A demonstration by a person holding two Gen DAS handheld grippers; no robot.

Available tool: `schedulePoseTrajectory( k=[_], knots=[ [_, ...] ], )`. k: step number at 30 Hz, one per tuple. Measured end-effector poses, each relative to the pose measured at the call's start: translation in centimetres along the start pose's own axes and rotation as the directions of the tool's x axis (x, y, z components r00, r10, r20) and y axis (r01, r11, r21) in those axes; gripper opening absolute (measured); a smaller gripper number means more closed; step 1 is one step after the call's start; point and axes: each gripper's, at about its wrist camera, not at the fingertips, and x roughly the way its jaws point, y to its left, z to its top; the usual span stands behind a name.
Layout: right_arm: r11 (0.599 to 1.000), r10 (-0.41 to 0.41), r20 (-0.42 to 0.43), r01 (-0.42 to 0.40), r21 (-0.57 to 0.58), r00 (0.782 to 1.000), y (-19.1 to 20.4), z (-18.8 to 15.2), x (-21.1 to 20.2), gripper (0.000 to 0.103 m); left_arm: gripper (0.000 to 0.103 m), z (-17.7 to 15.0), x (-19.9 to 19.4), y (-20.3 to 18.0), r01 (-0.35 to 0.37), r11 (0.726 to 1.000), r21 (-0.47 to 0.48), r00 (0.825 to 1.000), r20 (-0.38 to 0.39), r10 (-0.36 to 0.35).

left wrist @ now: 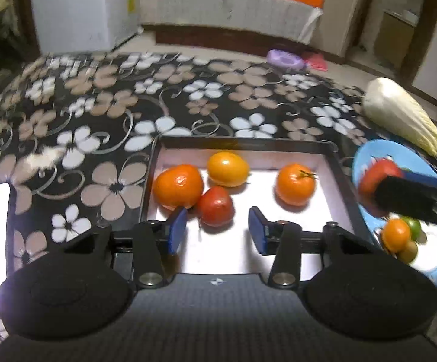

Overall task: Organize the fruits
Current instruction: 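Hold the red tomato in the right gripper while the left gripper grasps another red tomato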

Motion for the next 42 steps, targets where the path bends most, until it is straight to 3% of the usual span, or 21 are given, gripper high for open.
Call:
schedulePoseTrajectory(
  k=[9, 14, 42],
  knots=[
    [1.000, 0.002, -0.004, -0.002, 0.009, 1.000, -0.4, 0.0, -0.5, 0.036, 0.043, 0.3, 0.9, -1.1, -0.007, 1.000, -0.004, 1.000, -0.010, 0.007],
    [1.000, 0.009, -0.002, -0.009, 0.003, 1.000, -0.3, -0.1, -0.6, 0.036, 0.034, 0.2, 1.5, -1.0, -0.020, 1.000, -0.020, 1.000, -0.010, 0.020],
    [0.999, 0.015, -0.005, -0.015, -0.033, 1.000, 0.5, -0.3, -1.5, 0.036, 0.034, -1.4, -3.2, -2.6, -0.007, 0.998, 0.061, 0.998, 0.066, 0.003]
  ],
)
